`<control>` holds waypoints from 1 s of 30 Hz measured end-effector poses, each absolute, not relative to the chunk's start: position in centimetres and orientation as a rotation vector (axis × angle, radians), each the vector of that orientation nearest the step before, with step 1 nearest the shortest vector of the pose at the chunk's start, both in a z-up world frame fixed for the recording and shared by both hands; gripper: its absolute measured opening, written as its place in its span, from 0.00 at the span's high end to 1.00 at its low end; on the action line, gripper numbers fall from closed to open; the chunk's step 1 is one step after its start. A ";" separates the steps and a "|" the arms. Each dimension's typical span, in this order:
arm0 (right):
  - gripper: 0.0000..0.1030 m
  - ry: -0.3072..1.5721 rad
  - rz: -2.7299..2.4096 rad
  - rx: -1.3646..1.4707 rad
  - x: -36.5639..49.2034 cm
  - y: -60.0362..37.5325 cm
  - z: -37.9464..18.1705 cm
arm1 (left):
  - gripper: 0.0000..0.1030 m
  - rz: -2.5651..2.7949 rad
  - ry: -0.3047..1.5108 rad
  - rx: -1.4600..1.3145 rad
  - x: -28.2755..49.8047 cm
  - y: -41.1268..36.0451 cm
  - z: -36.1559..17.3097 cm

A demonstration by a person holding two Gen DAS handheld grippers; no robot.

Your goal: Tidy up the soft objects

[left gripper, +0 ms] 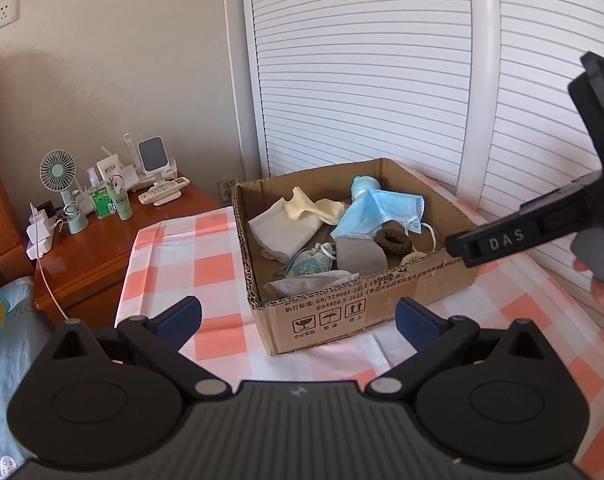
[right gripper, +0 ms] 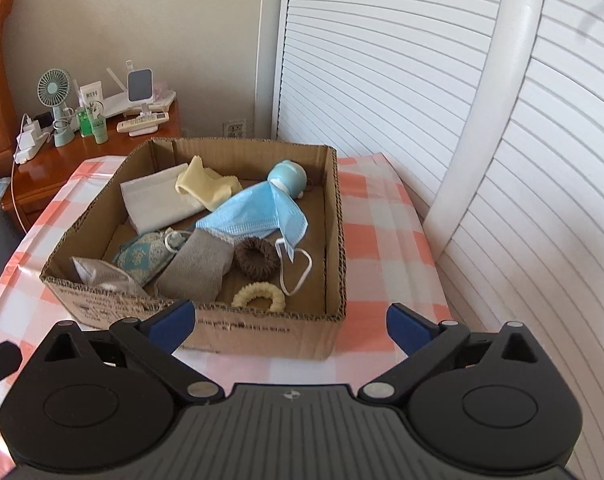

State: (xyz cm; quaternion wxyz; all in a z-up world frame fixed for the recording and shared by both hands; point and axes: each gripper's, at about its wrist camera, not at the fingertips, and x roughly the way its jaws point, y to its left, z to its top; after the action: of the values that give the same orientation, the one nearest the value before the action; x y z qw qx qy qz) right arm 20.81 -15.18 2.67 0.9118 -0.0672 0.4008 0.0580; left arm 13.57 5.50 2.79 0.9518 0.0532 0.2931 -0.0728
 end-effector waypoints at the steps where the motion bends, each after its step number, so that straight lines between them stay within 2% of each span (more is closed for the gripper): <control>1: 0.00 0.841 0.111 -0.136 20.1 -15.3 2.7 | 0.01 -0.142 0.602 0.108 13.6 5.4 2.8; 12: 0.00 0.844 0.073 -0.074 14.8 -16.1 4.5 | 0.01 -0.089 0.664 0.124 13.5 4.2 3.7; 30: 0.00 0.814 0.080 -0.069 13.8 -16.0 5.2 | 0.01 -0.067 0.721 0.015 13.5 4.3 4.3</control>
State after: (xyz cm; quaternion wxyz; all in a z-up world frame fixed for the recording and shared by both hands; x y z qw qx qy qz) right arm 13.77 -16.01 5.21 0.9169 -0.0333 0.3958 0.0387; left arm 13.55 4.33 4.34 0.9352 0.0073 0.3526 -0.0328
